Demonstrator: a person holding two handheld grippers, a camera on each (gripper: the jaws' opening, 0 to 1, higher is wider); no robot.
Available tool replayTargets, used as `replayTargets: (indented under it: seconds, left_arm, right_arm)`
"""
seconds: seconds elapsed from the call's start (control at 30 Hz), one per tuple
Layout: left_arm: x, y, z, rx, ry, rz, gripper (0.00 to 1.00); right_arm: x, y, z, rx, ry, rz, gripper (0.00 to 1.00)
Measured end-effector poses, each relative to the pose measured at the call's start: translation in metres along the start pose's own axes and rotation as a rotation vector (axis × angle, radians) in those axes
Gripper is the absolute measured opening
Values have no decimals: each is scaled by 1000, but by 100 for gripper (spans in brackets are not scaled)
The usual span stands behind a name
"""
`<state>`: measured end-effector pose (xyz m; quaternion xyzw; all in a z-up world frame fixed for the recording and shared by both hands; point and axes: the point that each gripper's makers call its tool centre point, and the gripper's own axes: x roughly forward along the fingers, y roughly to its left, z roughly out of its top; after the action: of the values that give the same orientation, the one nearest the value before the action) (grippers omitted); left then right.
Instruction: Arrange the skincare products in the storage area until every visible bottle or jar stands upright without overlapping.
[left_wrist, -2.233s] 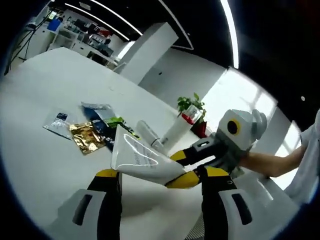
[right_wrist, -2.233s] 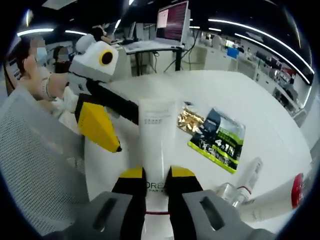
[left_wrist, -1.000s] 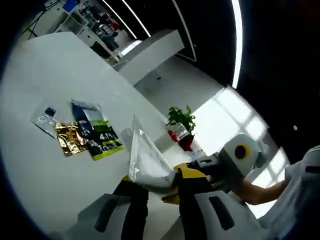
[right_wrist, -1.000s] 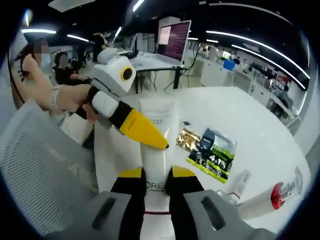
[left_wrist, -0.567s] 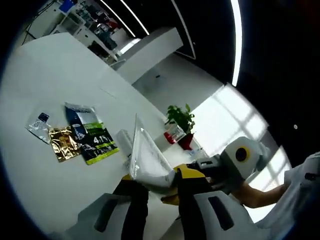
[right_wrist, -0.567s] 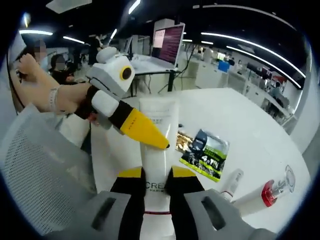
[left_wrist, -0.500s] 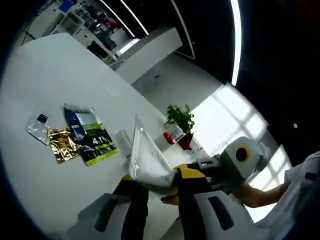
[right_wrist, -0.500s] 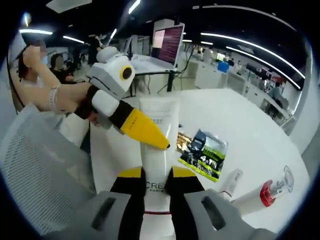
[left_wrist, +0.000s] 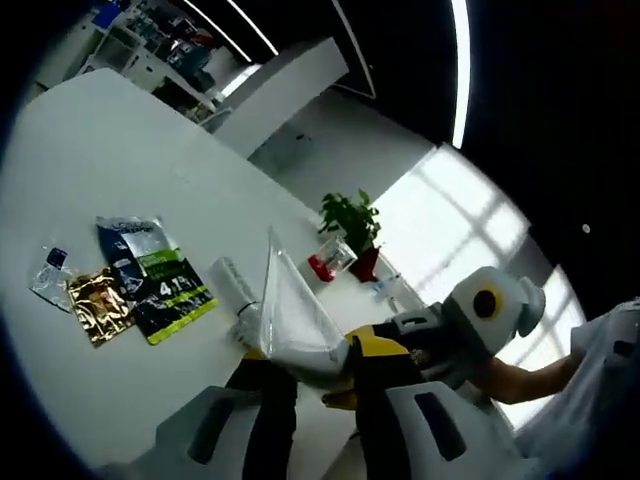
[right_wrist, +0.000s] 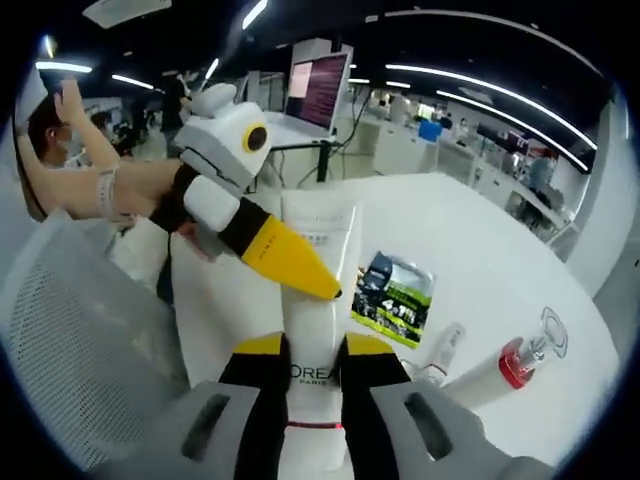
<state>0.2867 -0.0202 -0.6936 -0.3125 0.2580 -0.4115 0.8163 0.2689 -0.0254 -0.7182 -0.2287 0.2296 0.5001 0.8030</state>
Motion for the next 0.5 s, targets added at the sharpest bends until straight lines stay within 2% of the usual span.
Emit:
replayTargets:
  seconds: [0.13, 0.5]
  left_arm:
    - [8, -9, 0, 28, 29, -18, 14]
    - [35, -34, 3, 241, 107, -36, 8]
  right_arm:
    - [-8, -6, -2, 18, -5, -22, 20]
    - [-26, -25, -13, 18, -4, -73, 27]
